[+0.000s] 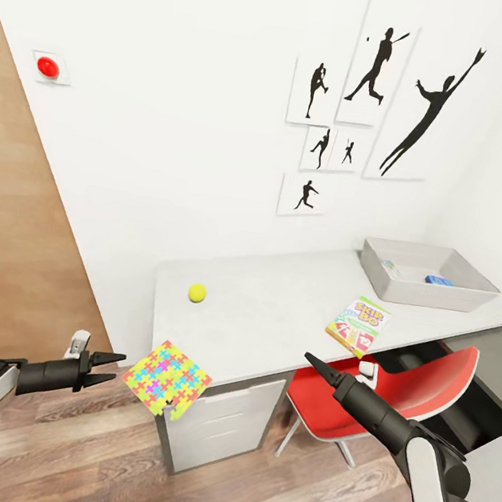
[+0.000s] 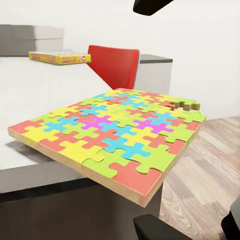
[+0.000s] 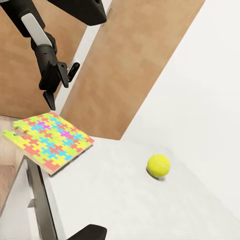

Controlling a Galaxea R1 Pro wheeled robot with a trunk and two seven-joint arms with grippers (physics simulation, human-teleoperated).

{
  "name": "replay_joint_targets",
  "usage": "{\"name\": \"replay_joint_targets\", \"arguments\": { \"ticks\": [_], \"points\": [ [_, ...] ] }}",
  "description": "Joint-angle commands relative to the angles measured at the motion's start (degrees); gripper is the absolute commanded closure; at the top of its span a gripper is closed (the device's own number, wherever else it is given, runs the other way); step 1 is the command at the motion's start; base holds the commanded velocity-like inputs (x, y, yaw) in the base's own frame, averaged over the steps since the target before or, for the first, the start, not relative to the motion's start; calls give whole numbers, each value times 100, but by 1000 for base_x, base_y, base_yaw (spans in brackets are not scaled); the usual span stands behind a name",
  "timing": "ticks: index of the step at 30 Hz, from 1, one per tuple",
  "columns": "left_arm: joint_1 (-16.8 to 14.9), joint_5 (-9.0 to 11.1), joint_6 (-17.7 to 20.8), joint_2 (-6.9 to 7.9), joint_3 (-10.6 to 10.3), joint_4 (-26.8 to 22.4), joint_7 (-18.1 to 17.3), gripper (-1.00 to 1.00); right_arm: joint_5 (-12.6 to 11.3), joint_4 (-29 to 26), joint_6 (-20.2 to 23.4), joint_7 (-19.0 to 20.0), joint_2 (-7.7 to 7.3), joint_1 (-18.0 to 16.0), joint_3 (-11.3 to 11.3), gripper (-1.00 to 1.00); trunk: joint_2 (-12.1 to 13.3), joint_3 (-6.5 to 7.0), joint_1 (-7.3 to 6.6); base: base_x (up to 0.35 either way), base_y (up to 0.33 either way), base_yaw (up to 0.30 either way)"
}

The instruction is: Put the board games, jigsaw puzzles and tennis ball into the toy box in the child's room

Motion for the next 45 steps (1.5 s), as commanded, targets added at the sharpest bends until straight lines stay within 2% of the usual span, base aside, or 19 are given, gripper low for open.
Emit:
{"name": "replay_joint_targets", "arguments": {
  "ticks": [1, 7, 42, 45],
  "points": [
    [-3, 8, 49, 0, 8, 0, -11, -100, -4, -1, 30, 14, 0, -5, -6, -100, -5, -6, 1, 0, -1, 0],
    [-3, 15, 51, 3, 16, 0, -20, -100, -4, -1, 30, 14, 0, -4, -6, -100, -5, -6, 1, 0, 0, 0],
    [-3, 3, 57, 1, 10, 0, -20, -100, -4, -1, 30, 14, 2, -3, -6, -100, -1409, -635, 769, 0, 0, 0],
    [-3, 3, 57, 1, 9, 0, -20, -100, -4, -1, 30, 14, 1, -5, -9, -100, -1409, -635, 769, 0, 0, 0]
  ]
}}
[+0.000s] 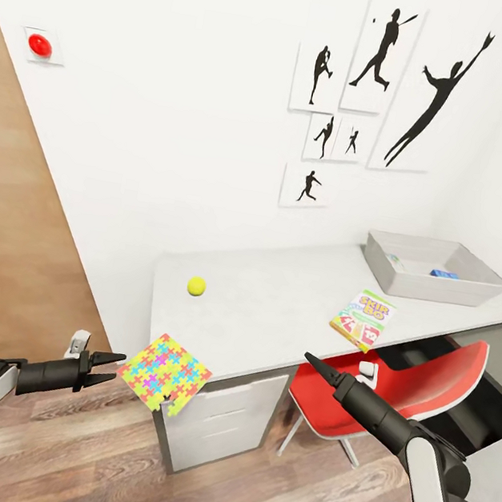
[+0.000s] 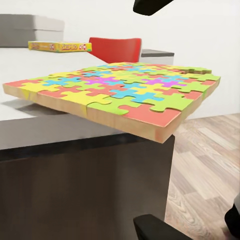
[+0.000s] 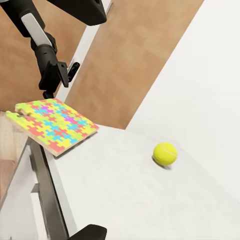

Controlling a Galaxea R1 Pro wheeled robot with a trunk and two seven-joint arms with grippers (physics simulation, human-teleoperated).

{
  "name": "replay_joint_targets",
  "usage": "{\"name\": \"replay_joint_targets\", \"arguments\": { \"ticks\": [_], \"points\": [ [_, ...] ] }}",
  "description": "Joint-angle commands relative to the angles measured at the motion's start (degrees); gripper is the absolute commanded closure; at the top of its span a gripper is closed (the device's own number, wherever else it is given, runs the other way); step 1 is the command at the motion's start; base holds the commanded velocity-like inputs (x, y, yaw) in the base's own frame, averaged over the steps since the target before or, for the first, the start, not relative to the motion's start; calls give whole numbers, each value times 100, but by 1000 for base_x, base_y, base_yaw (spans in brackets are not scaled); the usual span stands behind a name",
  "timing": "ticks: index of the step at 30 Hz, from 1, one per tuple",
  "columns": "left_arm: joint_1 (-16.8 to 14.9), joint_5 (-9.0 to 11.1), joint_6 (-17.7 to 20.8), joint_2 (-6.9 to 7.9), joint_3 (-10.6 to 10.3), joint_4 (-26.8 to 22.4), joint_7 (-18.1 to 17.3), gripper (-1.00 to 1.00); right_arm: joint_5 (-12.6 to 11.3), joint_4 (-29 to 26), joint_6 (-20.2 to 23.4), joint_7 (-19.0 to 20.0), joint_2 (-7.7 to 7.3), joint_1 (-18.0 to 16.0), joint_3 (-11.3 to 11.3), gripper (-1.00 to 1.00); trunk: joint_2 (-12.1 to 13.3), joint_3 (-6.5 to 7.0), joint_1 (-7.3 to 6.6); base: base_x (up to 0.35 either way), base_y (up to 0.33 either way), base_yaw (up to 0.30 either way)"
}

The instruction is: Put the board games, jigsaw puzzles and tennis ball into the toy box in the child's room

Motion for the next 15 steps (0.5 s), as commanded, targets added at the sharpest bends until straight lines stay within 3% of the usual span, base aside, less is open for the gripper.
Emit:
{"name": "replay_joint_targets", "arguments": {
  "ticks": [1, 15],
  "points": [
    [-3, 9, 49, -2, 8, 0, -10, -100, -5, -1, 30, 14, 0, -3, -6, -100, -3, -5, 0, 0, 0, 0],
    [-3, 20, 41, -9, 4, 0, -10, -100, -5, -1, 30, 14, 0, -4, -6, -100, -3, -5, 0, -18, -54, 0]
  ]
}}
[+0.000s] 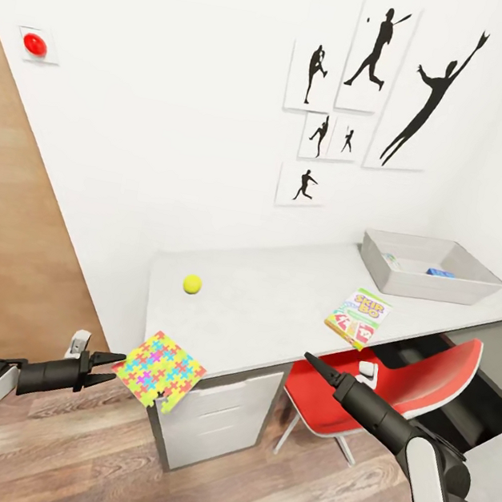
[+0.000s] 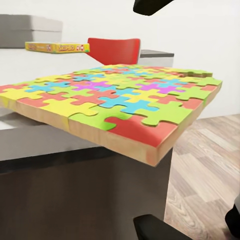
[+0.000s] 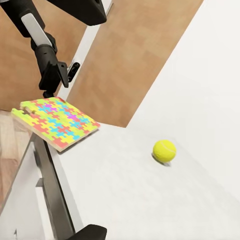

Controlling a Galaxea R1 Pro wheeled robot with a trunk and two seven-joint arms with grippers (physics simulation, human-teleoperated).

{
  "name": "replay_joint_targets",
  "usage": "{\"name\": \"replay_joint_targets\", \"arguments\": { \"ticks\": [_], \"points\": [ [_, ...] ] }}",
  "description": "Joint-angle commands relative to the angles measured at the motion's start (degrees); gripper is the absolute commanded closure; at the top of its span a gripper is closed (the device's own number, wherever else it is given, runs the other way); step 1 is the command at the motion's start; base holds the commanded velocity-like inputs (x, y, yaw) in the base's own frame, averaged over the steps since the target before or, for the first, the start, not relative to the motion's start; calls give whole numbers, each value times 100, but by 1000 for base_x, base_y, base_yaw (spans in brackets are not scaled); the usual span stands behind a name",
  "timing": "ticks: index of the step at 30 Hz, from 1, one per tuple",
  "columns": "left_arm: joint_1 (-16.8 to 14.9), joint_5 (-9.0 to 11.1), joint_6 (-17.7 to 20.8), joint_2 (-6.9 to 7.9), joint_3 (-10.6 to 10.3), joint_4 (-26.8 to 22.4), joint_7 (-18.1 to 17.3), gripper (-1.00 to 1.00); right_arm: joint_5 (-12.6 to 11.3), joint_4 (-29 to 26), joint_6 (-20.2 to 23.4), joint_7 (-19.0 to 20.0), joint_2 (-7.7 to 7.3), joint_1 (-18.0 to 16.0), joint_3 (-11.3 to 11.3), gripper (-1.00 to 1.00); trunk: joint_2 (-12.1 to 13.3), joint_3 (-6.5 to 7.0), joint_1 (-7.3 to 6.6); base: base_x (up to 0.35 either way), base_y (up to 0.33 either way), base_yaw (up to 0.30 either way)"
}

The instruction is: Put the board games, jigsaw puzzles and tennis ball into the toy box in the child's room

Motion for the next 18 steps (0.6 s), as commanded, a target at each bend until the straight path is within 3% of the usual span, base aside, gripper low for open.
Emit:
{"name": "replay_joint_targets", "arguments": {
  "ticks": [1, 16, 17, 18],
  "points": [
    [-3, 8, 49, 0, 9, 0, -11, -100, -5, -1, 30, 14, 0, -5, -5, -100, -4, -5, 0, -5, -14, 0],
    [-3, 9, 41, 0, 5, 0, -11, -100, -5, -1, 30, 14, 2, -4, -3, -100, -4, -5, 0, -1, -44, 0],
    [-3, 9, 41, 0, 4, 0, -11, 100, -5, -1, 30, 14, 1, -5, -3, -100, -4, -5, 0, 0, -7, 0],
    [-3, 9, 41, 0, 2, 0, -12, 100, -5, -1, 30, 14, 1, -5, -3, -100, -4, -5, 0, 0, -5, 0]
  ]
}}
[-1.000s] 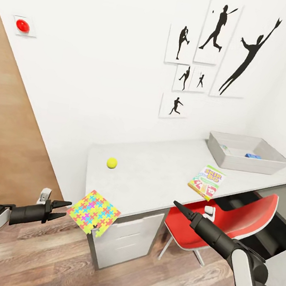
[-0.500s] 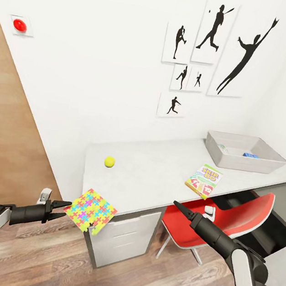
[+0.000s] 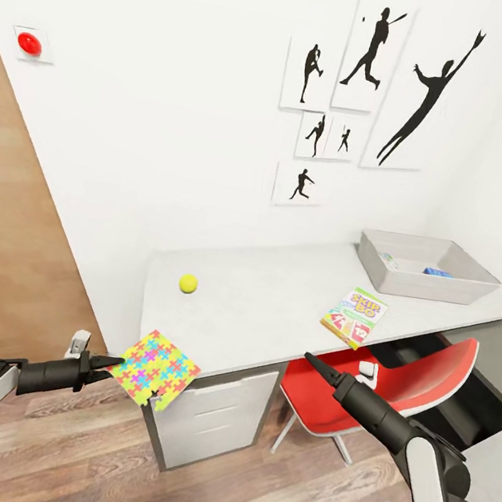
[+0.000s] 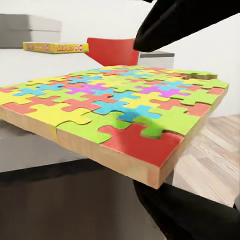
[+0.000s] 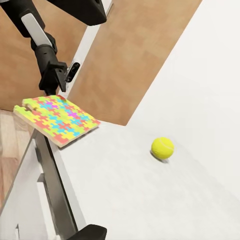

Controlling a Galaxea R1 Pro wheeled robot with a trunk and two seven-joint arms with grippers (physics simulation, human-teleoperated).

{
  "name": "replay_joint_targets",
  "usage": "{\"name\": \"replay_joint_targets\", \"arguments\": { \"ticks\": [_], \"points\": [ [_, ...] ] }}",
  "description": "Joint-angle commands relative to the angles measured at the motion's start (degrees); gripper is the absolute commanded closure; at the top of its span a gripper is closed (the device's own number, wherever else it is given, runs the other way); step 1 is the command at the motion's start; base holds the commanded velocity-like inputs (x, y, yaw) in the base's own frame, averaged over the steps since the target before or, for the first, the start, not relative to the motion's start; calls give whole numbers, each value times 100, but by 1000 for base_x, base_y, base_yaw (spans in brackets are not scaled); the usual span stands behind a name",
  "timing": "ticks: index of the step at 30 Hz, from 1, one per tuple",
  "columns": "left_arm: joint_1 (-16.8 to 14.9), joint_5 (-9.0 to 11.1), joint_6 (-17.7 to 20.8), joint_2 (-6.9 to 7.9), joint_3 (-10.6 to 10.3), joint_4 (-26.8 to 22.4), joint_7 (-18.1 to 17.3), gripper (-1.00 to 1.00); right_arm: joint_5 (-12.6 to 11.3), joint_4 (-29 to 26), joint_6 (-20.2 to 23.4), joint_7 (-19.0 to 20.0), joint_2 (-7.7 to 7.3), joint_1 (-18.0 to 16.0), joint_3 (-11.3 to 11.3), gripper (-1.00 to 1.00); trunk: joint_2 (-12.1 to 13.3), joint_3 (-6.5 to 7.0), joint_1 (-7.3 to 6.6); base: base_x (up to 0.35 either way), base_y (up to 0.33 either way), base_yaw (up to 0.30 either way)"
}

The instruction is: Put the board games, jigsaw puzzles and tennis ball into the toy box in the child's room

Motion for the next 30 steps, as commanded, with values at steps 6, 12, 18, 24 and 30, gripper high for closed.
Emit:
{"name": "replay_joint_targets", "arguments": {
  "ticks": [6, 12, 18, 24, 30],
  "points": [
    [-3, 17, 53, 5, 3, -9, -25, 100, -5, -1, 30, 14, 5, -3, -6, -100, -4, -5, 0, 0, -1, 0],
    [-2, 25, 55, 8, -2, -17, -29, 100, -5, -1, 30, 14, 7, -2, -6, -100, 77, 31, -44, 0, 0, 0],
    [-3, 26, 59, 8, -3, -23, -29, 100, -5, -1, 30, 14, 8, -3, -6, -100, 317, 138, -176, 0, 0, 0],
    [-3, 33, 76, 25, 3, -29, -53, 100, -5, -1, 30, 14, 9, -2, -5, -100, 558, 246, -307, 0, 0, 0],
    [-10, 55, 290, 100, 62, -56, -72, 100, -5, -1, 25, 14, 9, -3, -6, -100, 799, 354, -439, 0, 0, 0]
  ]
}}
